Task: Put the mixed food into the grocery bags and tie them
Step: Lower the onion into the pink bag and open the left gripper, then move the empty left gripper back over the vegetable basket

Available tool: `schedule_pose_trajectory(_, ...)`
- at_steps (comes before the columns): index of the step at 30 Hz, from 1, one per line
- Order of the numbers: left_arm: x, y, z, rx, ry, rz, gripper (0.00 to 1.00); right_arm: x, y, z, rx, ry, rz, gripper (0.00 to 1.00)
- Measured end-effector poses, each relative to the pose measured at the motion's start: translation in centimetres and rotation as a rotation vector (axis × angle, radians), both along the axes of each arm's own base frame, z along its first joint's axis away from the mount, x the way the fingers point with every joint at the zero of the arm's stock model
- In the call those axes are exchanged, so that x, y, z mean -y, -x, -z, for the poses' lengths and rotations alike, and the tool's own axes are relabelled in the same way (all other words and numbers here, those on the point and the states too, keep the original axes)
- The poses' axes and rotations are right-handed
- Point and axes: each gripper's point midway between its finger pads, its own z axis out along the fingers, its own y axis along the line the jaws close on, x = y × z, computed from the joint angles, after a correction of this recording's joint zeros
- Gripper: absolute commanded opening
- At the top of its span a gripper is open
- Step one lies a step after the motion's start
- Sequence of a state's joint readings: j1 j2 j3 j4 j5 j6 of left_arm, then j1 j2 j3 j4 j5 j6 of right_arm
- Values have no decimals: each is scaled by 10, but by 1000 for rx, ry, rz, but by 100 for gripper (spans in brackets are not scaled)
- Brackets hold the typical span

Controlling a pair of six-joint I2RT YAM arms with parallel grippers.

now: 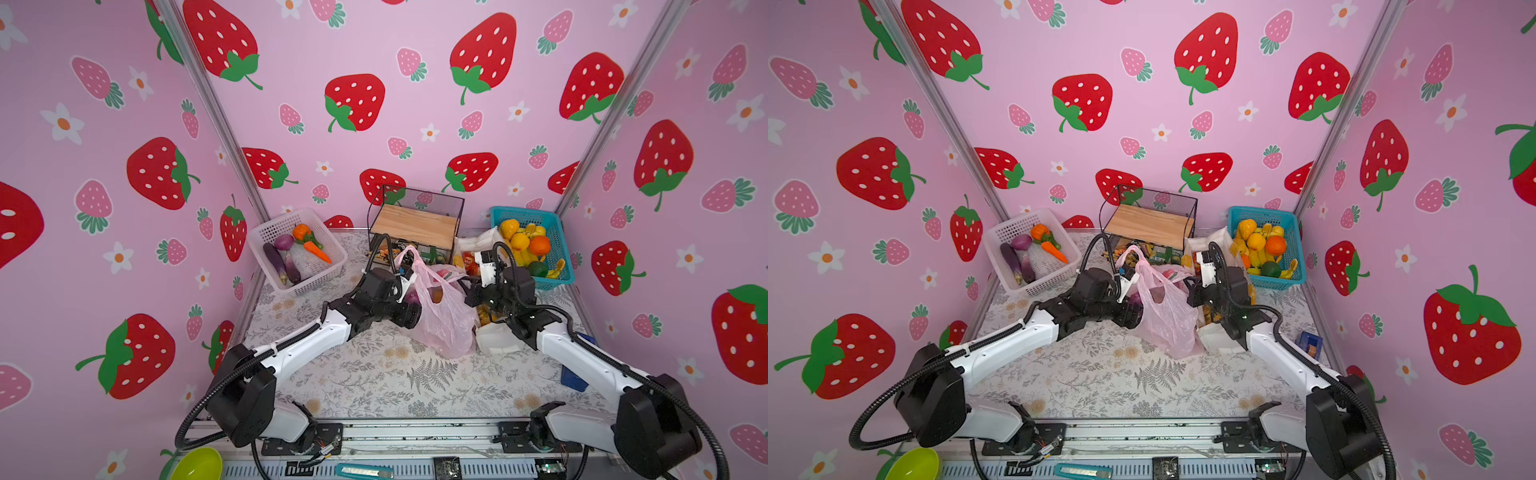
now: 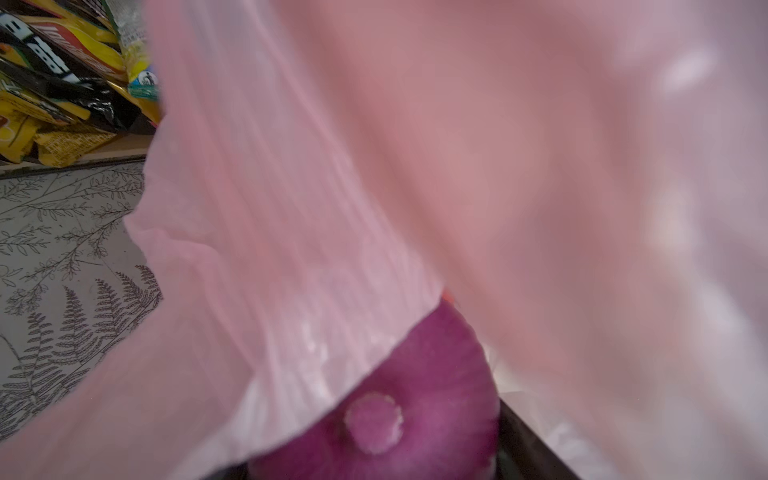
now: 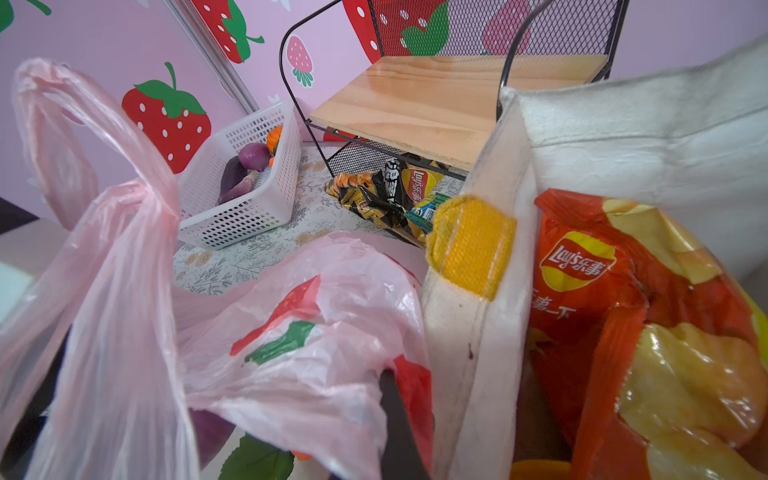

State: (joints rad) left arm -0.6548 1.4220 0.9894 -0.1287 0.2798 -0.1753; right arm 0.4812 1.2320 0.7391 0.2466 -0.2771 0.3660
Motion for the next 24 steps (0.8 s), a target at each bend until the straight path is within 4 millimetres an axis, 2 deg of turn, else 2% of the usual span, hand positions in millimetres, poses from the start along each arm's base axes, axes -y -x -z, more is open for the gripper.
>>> schedule_pose_trajectory(7, -3, 2, -19, 40, 34, -4, 89, 0, 0, 1, -3, 1, 0, 0)
schedule_pose_trajectory(9, -4, 2, -23, 49, 41, -7, 86, 0, 0, 1, -3, 2, 0, 0)
schedule_pose_trajectory(13, -16, 8, -32, 68, 64, -24, 73, 0, -1, 1, -3, 3, 2, 0)
schedule_pose_trajectory(18, -55, 20, -52, 107, 143, -113, 66, 1, -1, 2, -2, 4, 5, 0)
schedule_pose_trajectory(21, -92, 23, -65, 134, 213, -233, 65, 1, -1, 2, -3, 4, 6, 0)
schedule_pose_trajectory(24, -132, 11, -77, 154, 264, -409, 67, 0, -1, 3, -5, 5, 6, 0)
